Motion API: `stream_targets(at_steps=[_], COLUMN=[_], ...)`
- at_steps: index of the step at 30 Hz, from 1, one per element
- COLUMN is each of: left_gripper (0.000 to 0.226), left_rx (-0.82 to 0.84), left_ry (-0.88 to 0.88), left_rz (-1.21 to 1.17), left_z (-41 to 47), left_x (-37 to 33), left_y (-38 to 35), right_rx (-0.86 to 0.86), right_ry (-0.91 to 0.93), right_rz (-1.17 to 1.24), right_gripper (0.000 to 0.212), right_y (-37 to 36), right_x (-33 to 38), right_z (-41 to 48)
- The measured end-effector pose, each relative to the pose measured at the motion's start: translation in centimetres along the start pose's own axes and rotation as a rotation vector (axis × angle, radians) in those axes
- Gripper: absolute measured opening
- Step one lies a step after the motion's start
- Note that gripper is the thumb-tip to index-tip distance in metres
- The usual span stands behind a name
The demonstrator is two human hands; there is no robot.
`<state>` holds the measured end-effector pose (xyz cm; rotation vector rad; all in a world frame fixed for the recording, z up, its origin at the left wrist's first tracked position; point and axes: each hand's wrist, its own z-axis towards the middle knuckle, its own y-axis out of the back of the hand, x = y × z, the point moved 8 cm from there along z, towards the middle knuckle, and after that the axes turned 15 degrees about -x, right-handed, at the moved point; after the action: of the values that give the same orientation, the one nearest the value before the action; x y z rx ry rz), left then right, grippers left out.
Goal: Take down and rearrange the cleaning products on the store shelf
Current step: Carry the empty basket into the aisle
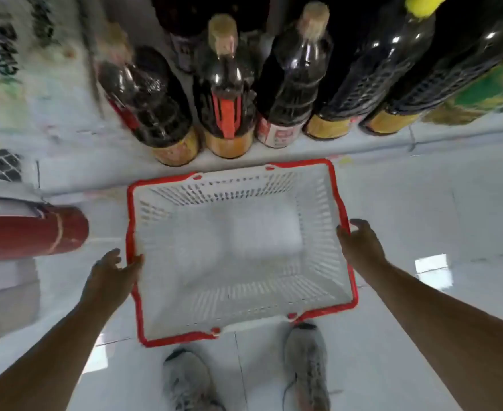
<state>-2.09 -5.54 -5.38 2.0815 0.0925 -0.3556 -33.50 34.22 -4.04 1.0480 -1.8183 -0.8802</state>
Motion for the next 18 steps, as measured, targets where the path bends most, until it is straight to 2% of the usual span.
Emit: stream_targets(at_steps=[4,9,13,18], left_gripper=[0.042,0.051,0.053,0.043], left_rx=[-0.114,-0.309,-0.309,-0.336], left_ry=[-0.038,-0.089,-0.095,-0.055], left_rz=[-0.056,0.039,0.027,-0.079], left_z=[2.5,2.8,0.9,-3.2], left_x=[-1.4,-1.9,-1.7,0.4], left_y=[-2.3,-2.7,-1.9,3.3], right_rx=[-0.043,-0.134,-0.129,-0.129], right_ry=[0.115,0.214,0.211,0.23], right_rz=[-0.001,-0.076,-0.084,-0.077], right_gripper=[0.042,0.04,0.043,0.043], right_y=[-2.4,-3.6,-2.9,0.6], right_x=[0.6,-0.2,-0.2,0.9], right_z=[3.0,4.2,2.6,-2.5])
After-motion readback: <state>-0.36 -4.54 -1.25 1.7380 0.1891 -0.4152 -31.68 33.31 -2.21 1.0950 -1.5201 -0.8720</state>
